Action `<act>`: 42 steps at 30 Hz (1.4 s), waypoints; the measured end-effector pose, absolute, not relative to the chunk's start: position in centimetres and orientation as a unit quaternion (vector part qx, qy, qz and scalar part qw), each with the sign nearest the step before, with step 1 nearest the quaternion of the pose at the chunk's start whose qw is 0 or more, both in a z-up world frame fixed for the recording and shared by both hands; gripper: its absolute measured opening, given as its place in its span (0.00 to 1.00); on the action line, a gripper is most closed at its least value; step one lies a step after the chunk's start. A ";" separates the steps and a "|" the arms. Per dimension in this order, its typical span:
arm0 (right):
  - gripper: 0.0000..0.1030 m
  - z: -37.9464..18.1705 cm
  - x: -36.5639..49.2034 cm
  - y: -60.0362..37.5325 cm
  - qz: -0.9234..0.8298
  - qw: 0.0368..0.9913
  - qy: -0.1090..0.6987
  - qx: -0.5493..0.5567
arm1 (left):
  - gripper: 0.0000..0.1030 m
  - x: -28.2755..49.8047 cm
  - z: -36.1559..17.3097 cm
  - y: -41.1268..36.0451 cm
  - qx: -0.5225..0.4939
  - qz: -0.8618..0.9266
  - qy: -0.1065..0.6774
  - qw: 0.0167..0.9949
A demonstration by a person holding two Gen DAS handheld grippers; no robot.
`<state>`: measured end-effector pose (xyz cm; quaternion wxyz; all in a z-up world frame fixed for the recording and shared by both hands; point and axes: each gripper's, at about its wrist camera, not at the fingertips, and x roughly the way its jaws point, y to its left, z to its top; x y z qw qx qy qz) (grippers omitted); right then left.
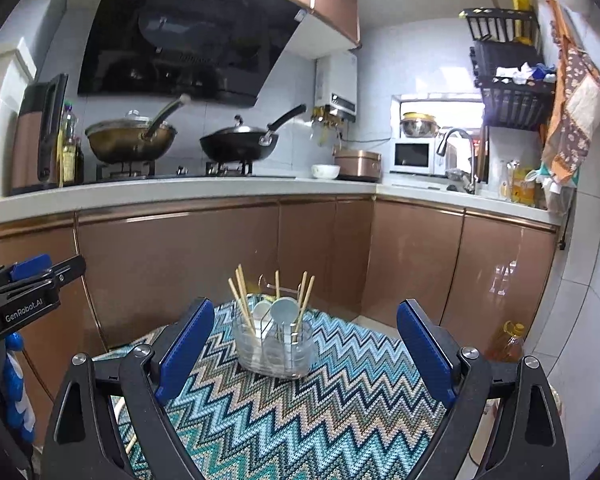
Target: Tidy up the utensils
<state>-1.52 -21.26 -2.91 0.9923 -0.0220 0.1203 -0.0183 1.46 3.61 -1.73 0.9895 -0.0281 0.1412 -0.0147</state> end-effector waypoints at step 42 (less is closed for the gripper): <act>0.21 -22.0 23.5 -4.2 0.231 0.795 0.561 0.010 | 0.30 20.2 -22.6 16.0 -0.160 -0.184 0.496 0.833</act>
